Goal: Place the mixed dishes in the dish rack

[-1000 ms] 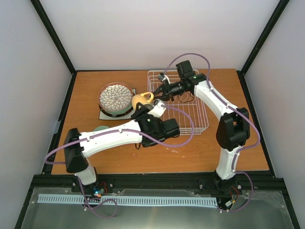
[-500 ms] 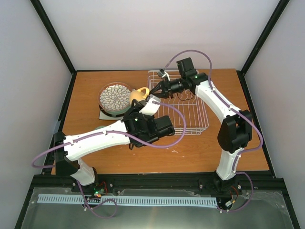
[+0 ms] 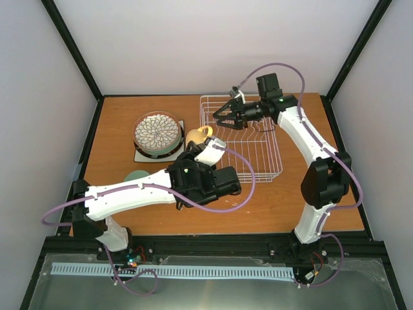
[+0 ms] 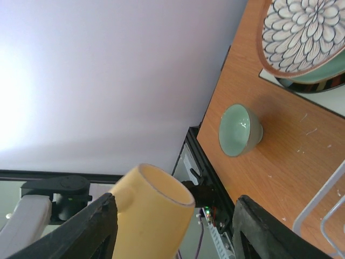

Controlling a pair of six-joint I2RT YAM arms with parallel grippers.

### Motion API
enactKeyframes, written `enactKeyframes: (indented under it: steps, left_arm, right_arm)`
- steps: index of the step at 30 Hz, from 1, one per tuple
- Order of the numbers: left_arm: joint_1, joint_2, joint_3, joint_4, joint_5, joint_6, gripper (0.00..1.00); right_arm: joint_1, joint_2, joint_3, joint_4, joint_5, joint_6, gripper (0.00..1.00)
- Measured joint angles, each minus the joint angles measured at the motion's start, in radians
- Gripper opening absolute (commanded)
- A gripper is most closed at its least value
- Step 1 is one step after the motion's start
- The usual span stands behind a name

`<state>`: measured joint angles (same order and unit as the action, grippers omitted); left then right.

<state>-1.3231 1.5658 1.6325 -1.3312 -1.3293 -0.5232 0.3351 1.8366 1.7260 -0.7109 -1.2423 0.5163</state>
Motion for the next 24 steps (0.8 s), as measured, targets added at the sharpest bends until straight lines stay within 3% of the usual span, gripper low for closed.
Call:
enactKeyframes:
  steps: [9, 16, 24]
  left_arm:
    - [-0.037, -0.003, -0.015, 0.003, 0.015, 0.069, 0.01]
    - [-0.058, -0.031, -0.056, 0.003, 0.006, 0.153, 0.01]
    - [-0.085, -0.055, -0.057, 0.003, 0.006, 0.222, 0.01]
  right_arm:
    - [-0.072, -0.115, -0.051, 0.057, -0.023, 0.071, 0.6]
    - [-0.031, -0.138, -0.092, 0.072, -0.022, 0.102, 0.6]
    - [0.06, -0.13, -0.045, -0.021, 0.006, 0.064, 0.6]
